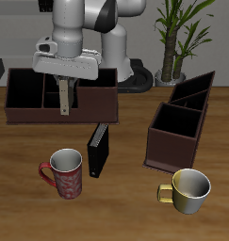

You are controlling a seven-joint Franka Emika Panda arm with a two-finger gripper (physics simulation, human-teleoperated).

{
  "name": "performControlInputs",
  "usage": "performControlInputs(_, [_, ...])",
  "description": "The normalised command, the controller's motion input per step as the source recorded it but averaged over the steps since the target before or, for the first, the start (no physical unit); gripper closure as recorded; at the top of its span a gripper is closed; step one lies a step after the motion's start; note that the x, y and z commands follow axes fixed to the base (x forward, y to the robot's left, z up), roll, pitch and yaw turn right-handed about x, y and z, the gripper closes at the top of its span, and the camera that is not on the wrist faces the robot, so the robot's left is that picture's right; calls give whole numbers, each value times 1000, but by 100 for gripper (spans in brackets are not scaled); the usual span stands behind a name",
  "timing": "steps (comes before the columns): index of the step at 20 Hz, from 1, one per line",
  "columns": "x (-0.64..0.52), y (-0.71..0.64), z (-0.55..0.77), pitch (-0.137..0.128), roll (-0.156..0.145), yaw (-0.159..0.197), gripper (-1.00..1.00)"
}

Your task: Place the yellow book into the back desk caddy's right compartment

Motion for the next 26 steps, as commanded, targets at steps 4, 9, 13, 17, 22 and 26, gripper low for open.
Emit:
performControlInputs(4, [-276, 341, 462, -23, 3, -25, 100])
performControlInputs(9, [-362, 390, 429, -65, 39, 14, 100])
performControlInputs(13, [-370, 267, 431, -63, 24, 25, 100])
performControlInputs(17, [-276, 106, 346, -37, -16, 12, 100])
performControlInputs(22, [-358, 126, 366, -33, -32, 8, 100])
performControlInputs(26, [-279, 105, 177, -18, -14, 16, 100])
